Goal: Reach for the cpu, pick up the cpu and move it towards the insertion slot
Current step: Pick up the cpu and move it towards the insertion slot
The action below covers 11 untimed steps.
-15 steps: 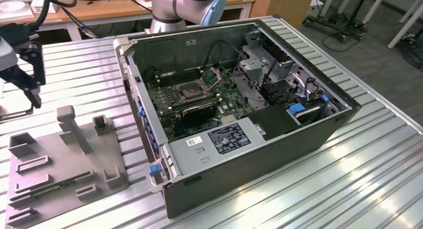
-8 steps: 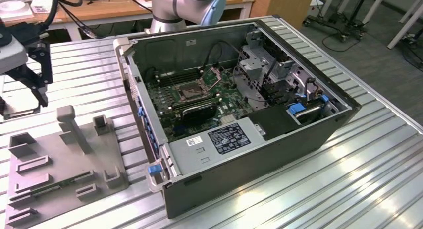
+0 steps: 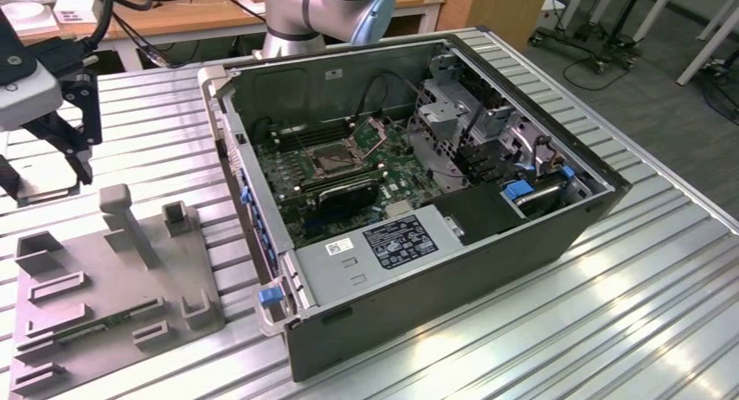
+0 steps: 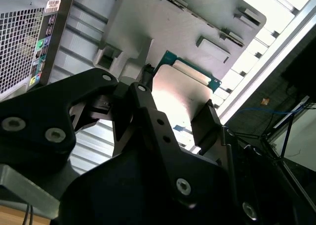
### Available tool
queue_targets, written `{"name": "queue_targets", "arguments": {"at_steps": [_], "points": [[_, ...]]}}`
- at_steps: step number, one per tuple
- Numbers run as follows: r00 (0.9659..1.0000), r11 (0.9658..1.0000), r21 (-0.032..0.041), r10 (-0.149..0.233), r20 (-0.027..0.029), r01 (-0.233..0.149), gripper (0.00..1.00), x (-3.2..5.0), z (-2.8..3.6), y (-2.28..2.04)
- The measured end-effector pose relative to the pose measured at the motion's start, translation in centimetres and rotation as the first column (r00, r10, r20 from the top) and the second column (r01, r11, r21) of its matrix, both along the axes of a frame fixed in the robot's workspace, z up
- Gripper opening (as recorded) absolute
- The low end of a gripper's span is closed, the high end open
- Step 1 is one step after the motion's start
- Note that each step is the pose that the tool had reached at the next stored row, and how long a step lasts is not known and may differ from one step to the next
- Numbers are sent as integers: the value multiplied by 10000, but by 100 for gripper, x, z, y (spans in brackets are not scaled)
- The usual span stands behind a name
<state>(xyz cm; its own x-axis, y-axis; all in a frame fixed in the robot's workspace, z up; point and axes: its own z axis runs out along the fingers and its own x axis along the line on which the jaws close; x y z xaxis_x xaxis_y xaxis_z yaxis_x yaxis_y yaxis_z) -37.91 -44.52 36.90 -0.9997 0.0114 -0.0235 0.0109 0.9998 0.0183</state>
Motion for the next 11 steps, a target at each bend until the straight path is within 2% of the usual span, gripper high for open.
{"name": "queue_targets", "arguments": {"at_steps": [11], "points": [[10000, 10000, 0, 0, -1, 0, 55, 67, 0, 0]]}}
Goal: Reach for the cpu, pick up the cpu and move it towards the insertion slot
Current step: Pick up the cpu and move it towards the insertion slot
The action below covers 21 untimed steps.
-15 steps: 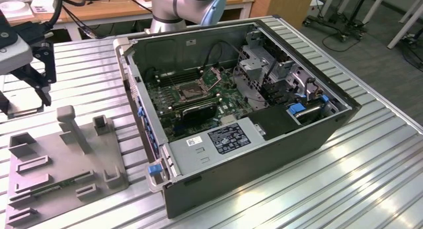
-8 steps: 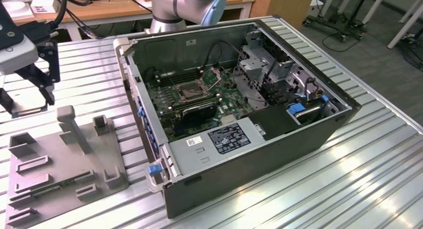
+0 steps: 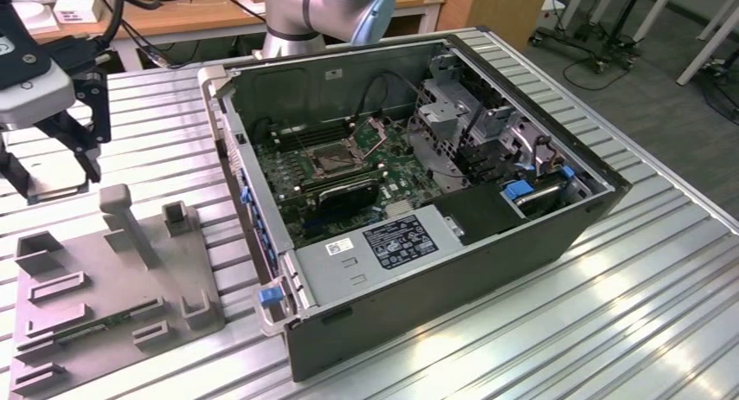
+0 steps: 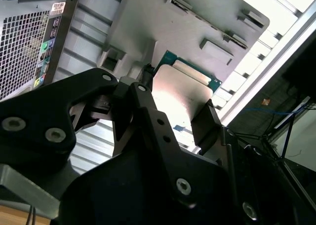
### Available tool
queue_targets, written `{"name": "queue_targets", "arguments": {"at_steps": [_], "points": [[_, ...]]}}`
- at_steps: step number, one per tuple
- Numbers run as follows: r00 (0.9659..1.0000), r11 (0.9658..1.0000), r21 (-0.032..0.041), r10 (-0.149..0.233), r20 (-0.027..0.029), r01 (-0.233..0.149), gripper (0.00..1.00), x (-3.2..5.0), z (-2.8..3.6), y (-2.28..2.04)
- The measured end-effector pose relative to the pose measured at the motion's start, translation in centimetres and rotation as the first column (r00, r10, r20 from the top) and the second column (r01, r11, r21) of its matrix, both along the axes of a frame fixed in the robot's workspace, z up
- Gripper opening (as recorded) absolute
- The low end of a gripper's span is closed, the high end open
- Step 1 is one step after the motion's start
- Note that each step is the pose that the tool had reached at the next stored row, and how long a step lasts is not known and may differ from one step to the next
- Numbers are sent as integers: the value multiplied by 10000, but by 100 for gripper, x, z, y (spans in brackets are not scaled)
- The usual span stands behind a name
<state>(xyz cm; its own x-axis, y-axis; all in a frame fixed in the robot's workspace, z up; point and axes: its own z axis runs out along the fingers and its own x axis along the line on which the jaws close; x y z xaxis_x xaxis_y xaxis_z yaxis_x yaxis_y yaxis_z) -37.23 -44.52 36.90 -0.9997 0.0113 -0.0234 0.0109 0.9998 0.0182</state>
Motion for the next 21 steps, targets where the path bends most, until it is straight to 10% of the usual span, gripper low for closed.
{"name": "queue_targets", "arguments": {"at_steps": [21], "points": [[10000, 10000, -1, 0, -1, 0, 55, 41, 18, 0]]}}
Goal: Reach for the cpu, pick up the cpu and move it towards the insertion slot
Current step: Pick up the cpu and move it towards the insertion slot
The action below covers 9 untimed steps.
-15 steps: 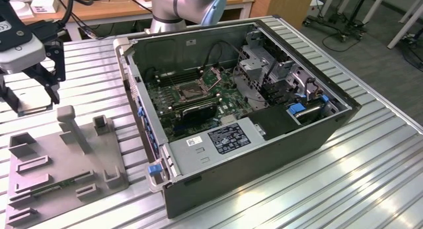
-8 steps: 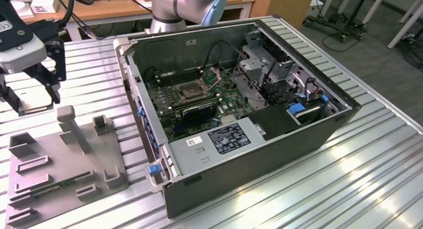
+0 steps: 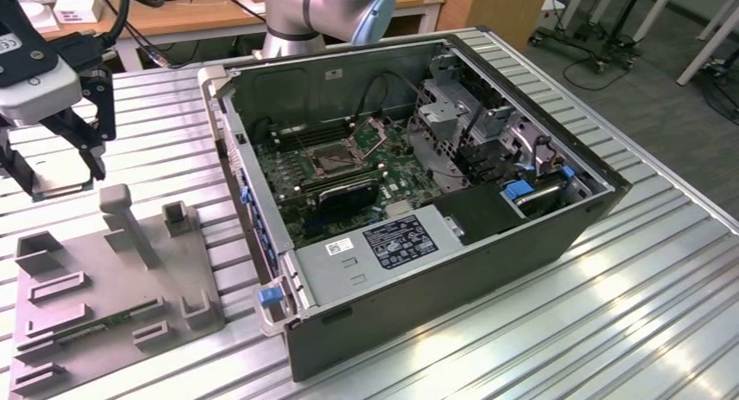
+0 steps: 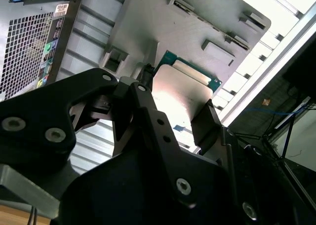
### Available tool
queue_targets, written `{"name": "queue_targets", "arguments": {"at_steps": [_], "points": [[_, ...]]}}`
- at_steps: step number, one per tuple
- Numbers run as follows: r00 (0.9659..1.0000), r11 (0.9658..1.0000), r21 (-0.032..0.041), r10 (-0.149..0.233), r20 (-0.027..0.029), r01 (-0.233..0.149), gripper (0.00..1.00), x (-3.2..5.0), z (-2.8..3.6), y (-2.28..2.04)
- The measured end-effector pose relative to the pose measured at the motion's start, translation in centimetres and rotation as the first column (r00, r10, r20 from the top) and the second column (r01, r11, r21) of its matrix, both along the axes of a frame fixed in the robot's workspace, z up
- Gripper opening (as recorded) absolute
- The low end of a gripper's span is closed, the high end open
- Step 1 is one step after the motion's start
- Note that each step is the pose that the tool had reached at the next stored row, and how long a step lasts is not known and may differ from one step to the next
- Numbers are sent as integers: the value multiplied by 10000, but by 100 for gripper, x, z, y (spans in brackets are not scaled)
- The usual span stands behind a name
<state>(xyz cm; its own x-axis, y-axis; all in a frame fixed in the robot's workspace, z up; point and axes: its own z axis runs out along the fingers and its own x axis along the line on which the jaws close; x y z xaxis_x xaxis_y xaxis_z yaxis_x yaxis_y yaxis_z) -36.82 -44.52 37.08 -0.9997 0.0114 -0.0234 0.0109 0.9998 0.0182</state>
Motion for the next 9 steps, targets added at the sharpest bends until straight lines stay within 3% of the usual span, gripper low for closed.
{"name": "queue_targets", "arguments": {"at_steps": [9], "points": [[10000, 10000, 0, 0, 0, 0, 55, 56, 0, 0]]}}
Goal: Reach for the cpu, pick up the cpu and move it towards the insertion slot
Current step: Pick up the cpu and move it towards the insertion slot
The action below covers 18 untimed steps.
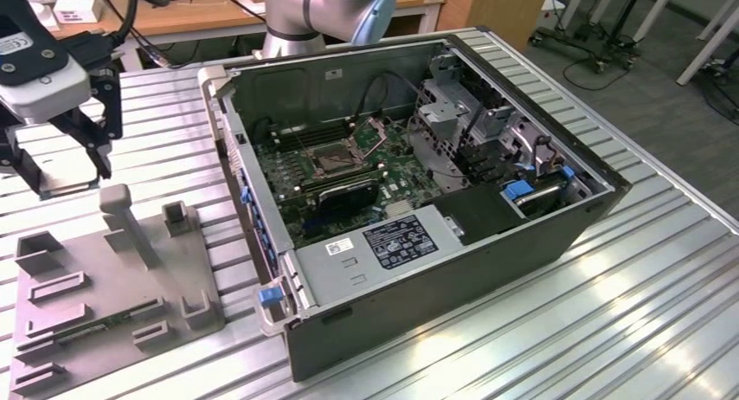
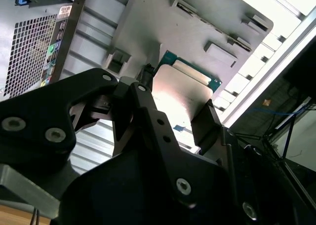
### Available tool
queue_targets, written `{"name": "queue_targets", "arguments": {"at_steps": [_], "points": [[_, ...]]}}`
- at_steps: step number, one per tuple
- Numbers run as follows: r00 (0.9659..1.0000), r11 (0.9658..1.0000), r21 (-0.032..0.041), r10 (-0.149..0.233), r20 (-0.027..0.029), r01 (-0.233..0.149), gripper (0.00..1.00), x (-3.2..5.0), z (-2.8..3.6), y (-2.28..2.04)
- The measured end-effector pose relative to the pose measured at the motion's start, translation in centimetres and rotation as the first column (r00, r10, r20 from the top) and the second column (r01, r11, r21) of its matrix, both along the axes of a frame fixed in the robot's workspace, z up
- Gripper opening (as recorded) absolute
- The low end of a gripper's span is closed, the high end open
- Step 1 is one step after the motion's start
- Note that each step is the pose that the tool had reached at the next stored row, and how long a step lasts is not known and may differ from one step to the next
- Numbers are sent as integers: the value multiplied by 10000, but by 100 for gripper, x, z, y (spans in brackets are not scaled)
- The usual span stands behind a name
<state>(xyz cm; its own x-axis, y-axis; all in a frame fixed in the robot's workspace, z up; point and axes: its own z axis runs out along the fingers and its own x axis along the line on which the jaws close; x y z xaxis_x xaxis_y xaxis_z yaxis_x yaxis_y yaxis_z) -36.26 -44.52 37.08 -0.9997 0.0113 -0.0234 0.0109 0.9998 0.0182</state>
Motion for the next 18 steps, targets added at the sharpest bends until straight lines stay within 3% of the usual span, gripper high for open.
{"name": "queue_targets", "arguments": {"at_steps": [18], "points": [[10000, 10000, 3, -1, 1, 1, 55, 80, 27, 0]]}}
